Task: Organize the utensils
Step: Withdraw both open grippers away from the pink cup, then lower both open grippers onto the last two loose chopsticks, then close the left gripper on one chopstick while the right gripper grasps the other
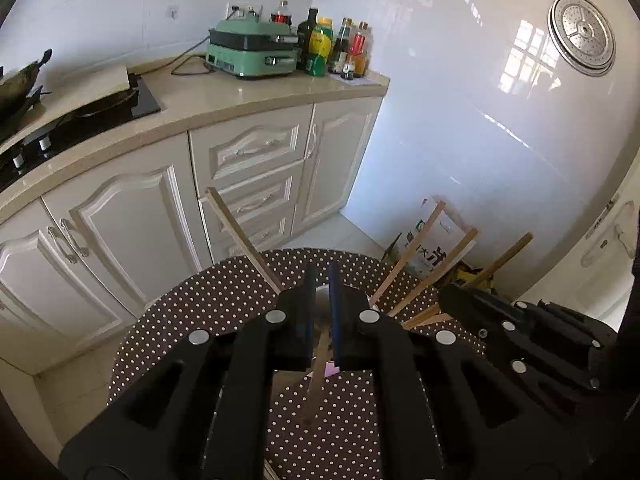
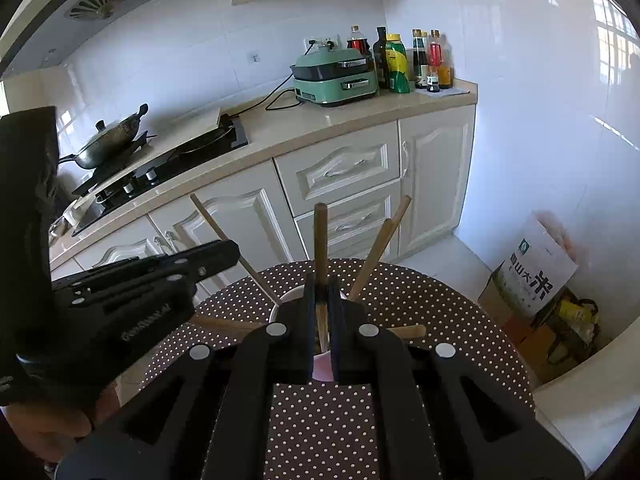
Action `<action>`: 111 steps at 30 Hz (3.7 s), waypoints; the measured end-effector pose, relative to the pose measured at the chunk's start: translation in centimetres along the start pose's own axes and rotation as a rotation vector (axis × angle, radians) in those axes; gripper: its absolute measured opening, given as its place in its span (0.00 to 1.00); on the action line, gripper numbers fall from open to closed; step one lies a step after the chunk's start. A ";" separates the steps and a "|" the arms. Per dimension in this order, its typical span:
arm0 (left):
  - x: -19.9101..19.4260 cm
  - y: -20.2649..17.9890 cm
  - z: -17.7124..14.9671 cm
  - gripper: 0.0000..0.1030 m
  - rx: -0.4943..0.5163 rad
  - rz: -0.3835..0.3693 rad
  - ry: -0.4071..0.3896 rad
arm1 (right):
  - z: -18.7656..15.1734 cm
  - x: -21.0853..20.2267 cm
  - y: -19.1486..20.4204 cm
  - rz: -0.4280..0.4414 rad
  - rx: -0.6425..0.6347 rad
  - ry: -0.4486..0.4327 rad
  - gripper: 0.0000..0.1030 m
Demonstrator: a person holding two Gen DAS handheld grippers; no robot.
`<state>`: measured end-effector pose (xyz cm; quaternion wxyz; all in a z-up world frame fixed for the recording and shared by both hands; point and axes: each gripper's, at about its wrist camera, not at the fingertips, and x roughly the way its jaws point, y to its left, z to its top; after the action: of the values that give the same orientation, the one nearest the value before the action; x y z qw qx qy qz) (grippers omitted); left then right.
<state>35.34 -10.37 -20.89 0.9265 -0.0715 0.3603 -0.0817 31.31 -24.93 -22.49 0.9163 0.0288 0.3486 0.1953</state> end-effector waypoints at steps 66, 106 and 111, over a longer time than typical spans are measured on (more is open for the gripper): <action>3.4 8.5 -18.2 0.69 -0.176 0.139 0.522 | -12.9 3.8 5.4 0.056 0.064 0.343 0.20; 4.3 13.3 -19.0 0.77 -0.213 0.262 0.521 | -11.4 16.6 9.9 0.136 -0.067 0.585 0.20; 4.5 14.3 -18.3 0.77 -0.223 0.265 0.514 | -11.3 17.2 11.4 0.056 -0.203 0.601 0.08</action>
<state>27.59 1.33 -39.89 0.7942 -0.1023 0.5956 0.0643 31.85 -8.88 -39.68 0.7648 -0.1124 0.5814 0.2538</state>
